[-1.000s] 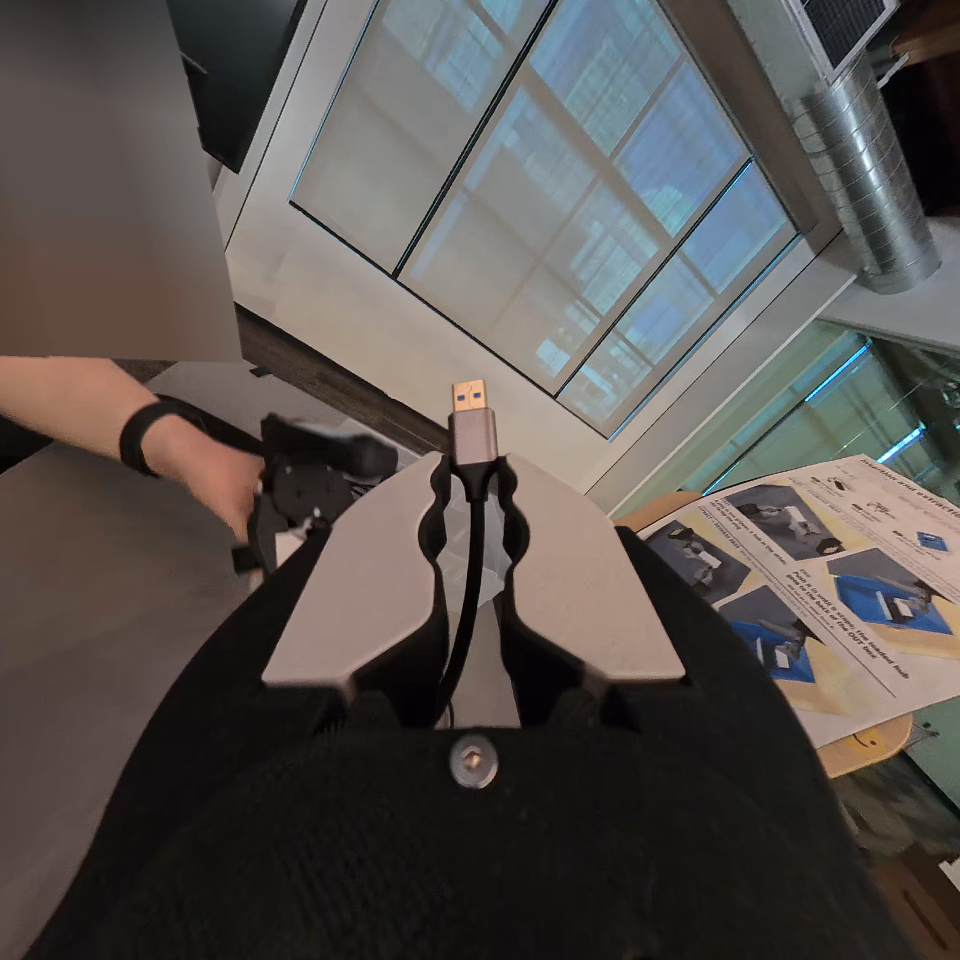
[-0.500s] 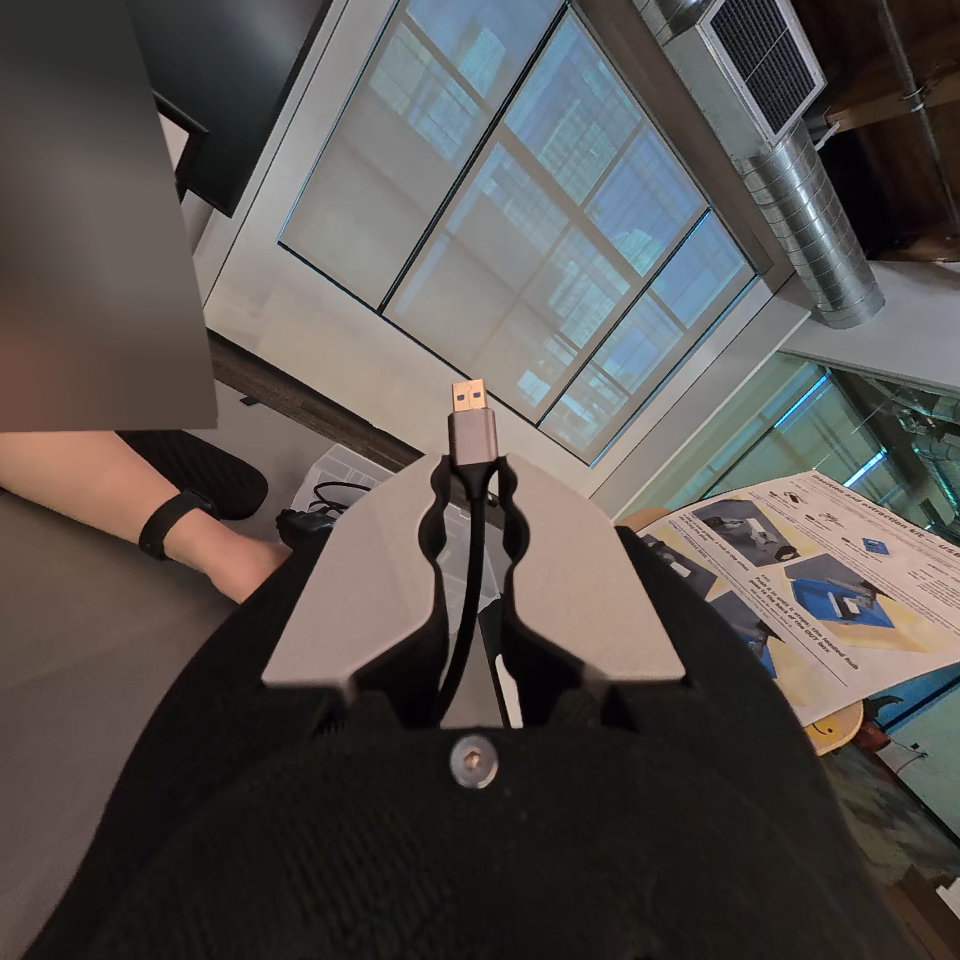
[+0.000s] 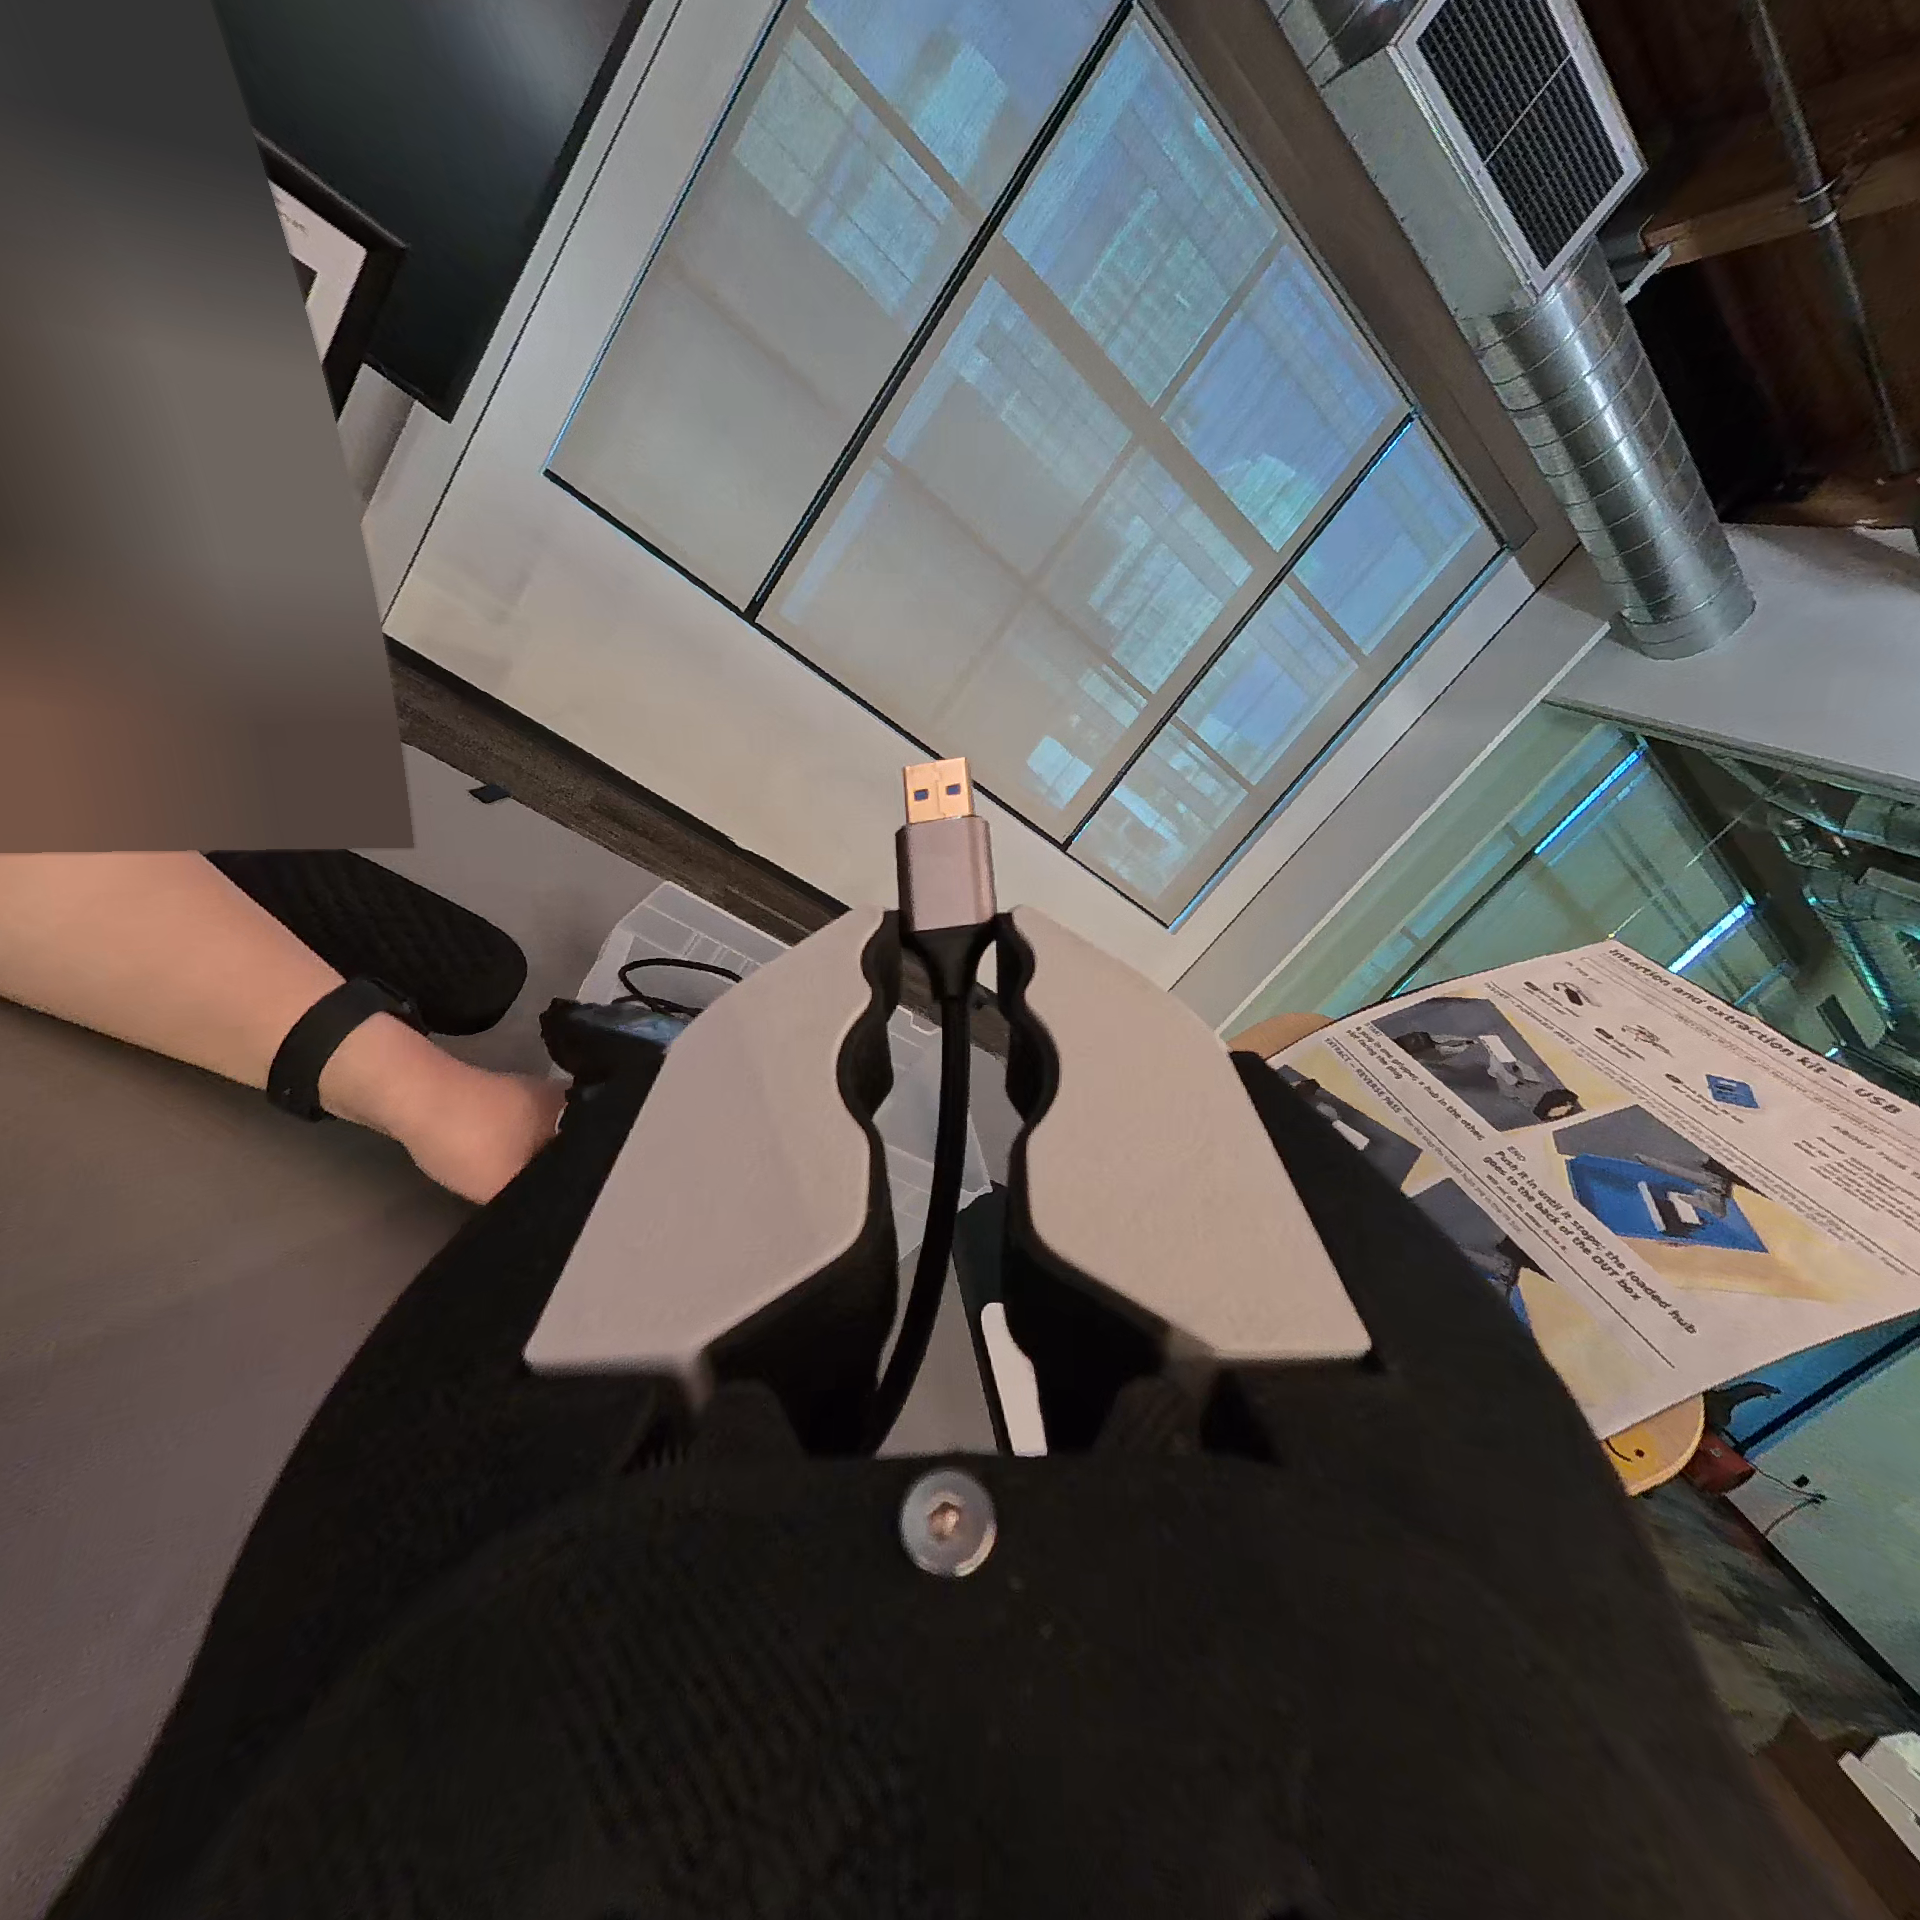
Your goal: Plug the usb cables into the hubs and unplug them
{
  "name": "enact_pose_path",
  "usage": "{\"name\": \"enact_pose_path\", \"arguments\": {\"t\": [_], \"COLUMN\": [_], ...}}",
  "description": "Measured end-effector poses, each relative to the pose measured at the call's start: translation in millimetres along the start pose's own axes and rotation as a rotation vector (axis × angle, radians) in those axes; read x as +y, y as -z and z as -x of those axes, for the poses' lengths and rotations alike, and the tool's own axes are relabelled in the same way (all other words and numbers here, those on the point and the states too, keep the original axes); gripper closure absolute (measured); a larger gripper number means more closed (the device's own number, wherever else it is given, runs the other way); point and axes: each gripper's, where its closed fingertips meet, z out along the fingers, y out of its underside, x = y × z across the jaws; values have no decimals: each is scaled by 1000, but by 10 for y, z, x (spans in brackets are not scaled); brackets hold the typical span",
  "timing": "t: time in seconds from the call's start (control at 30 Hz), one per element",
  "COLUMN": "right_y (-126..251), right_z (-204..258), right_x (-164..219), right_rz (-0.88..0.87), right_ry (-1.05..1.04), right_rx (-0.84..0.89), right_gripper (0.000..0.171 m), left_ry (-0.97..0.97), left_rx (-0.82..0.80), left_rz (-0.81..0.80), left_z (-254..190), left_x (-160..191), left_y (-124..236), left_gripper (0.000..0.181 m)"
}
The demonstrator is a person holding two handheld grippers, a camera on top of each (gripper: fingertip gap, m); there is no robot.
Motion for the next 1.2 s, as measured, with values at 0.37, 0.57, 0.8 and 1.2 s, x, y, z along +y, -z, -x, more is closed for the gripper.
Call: {"name": "enact_pose_path", "arguments": {"t": [0.37, 0.57, 0.8, 1.2], "right_y": [-69, -208, -325, -241], "right_z": [-132, -208, -134, -160], "right_x": [261, 496, 640, 602], "right_rz": [90, 180, 244, 229], "right_ry": [-73, -166, -137, -126], "right_rx": [40, 67, 35, 47], "right_gripper": [154, 154, 154, 154], "left_ry": [96, 43, 62, 36], "left_rx": [100, 109, 231, 71], "left_rz": [-247, -439, -208, 78], "left_z": [-54, -72, -306, -592], "left_x": [-647, -1136, -674, 23], "left_y": [563, 1008, 757, 78], "left_gripper": [151, 181, 181, 117]}}
